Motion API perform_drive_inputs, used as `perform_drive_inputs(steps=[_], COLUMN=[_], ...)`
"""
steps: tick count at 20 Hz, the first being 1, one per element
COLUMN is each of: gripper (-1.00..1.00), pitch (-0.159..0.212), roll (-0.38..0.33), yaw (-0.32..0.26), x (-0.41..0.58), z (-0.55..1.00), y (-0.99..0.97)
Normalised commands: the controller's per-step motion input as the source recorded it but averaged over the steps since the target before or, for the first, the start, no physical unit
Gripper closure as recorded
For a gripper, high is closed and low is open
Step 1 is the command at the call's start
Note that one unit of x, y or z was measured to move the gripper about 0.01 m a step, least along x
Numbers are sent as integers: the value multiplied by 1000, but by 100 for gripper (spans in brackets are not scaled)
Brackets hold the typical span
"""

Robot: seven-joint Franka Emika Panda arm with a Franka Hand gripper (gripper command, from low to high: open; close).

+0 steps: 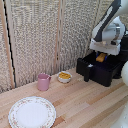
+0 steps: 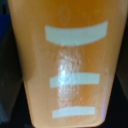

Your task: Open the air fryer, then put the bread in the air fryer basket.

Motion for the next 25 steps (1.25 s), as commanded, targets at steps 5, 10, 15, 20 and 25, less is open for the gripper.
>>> perform_drive_inputs(steps=[5,10,15,20,25], gripper=[-100,-100,-100,-100,-100], pitch=[-6,10,92,79,92], roll=[0,4,46,1,-2], yaw=[-143,-16,-12,-61,-5], x=[286,44,61,22,106], z=[-93,19,369,649,682], y=[-9,-73,-41,207,358])
